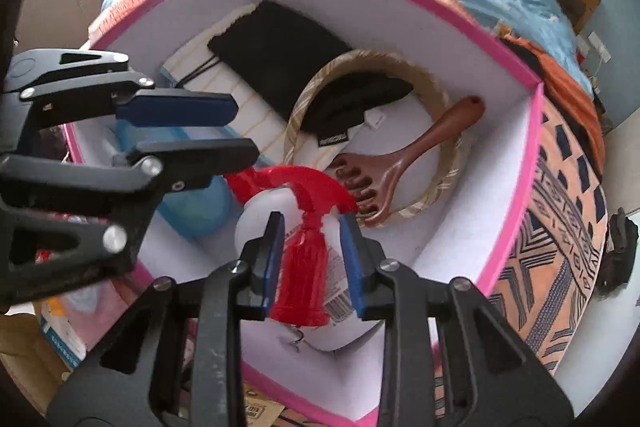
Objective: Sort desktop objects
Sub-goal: 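Regrasp the red corkscrew in the box and set it beside the scratcher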
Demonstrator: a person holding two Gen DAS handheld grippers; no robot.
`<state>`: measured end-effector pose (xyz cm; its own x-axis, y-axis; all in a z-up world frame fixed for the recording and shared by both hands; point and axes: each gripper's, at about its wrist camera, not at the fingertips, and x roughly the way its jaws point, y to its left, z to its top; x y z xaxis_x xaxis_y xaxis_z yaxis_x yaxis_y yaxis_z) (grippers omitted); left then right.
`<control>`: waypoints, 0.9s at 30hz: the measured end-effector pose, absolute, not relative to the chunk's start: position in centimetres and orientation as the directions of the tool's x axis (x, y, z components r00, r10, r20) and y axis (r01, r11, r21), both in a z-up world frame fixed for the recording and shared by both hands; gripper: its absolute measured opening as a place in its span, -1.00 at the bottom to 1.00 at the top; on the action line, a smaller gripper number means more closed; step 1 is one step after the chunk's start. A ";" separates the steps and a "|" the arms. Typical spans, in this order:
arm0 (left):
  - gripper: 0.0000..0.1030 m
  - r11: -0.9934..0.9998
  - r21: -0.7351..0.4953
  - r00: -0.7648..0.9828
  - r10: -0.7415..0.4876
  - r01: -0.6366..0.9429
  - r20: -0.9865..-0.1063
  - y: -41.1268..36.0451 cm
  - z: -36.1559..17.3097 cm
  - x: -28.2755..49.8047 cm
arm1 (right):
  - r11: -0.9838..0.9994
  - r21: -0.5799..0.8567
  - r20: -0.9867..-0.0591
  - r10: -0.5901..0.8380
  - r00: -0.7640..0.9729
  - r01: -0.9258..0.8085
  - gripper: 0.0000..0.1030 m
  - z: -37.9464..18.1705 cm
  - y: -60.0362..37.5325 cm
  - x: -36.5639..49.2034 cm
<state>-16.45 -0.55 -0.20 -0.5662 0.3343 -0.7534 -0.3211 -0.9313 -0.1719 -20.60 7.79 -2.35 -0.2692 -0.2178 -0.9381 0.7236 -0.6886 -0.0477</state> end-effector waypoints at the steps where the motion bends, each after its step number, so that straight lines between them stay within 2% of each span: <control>1: -0.55 -0.930 -0.174 -0.566 0.337 -0.323 -0.753 -0.7 -0.2 -16.5 | -0.689 -0.041 -0.943 -0.212 -0.256 0.723 -0.39 -2.5 7.7 -20.8; 7: -0.55 -0.926 -0.181 -0.561 0.349 -0.332 -0.751 -0.9 -0.3 -16.5 | -0.707 -0.033 -0.965 -0.161 -0.206 0.706 -0.39 -4.1 7.1 -22.0; 11: -0.55 -0.923 -0.186 -0.550 0.354 -0.338 -0.756 -0.8 -0.7 -16.7 | -0.687 -0.045 -0.962 -0.166 -0.217 0.725 -0.56 -4.0 7.1 -21.6; 16: -0.55 -0.918 -0.197 -0.554 0.368 -0.345 -0.746 -1.2 -0.3 -16.6 | -0.693 -0.046 -0.929 -0.235 -0.286 0.720 -0.62 -2.6 8.0 -20.4; 22: -0.55 -0.919 -0.201 -0.567 0.370 -0.338 -0.736 -1.4 0.2 -16.9 | -0.740 0.031 -0.857 -0.366 -0.363 0.672 -0.63 0.9 10.3 -20.3; 27: -0.55 -0.921 -0.203 -0.570 0.367 -0.332 -0.735 -1.3 0.3 -17.3 | -0.771 0.097 -0.826 -0.416 -0.381 0.630 -0.63 1.9 8.9 -22.2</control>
